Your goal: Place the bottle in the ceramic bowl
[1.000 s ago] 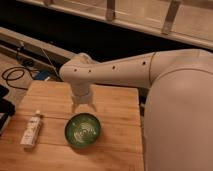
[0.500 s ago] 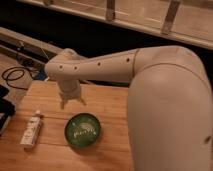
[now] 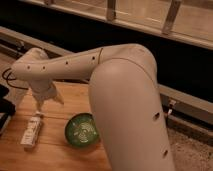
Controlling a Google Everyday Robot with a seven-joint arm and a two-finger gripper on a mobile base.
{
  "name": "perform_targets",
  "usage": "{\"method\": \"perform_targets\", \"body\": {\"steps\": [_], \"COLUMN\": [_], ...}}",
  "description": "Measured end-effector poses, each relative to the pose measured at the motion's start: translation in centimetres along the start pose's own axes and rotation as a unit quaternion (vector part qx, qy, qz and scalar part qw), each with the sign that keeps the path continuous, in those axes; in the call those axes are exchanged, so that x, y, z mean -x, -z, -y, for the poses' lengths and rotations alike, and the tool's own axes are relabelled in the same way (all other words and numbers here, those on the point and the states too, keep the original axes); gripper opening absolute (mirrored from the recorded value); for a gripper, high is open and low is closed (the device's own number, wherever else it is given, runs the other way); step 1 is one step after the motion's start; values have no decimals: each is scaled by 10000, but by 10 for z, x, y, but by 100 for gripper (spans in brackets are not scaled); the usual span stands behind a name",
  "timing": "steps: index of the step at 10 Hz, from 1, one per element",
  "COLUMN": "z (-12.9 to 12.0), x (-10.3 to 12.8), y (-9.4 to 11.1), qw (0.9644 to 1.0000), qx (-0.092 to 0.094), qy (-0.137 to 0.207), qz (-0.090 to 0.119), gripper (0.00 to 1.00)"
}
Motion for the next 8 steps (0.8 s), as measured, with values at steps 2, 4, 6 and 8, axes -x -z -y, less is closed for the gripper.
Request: {"method": "perform_targets", "body": {"steps": [2,4,6,8], "z": [-1,3,-19,-58], "x": [0,1,11,28], "y": [0,1,5,6], "qw": [10000,10000,9990,9964], "qx": [12,30,67,65], "qy": [7,50,431,843], "qz": [5,12,70,117], "gripper": [65,65,65,65]}}
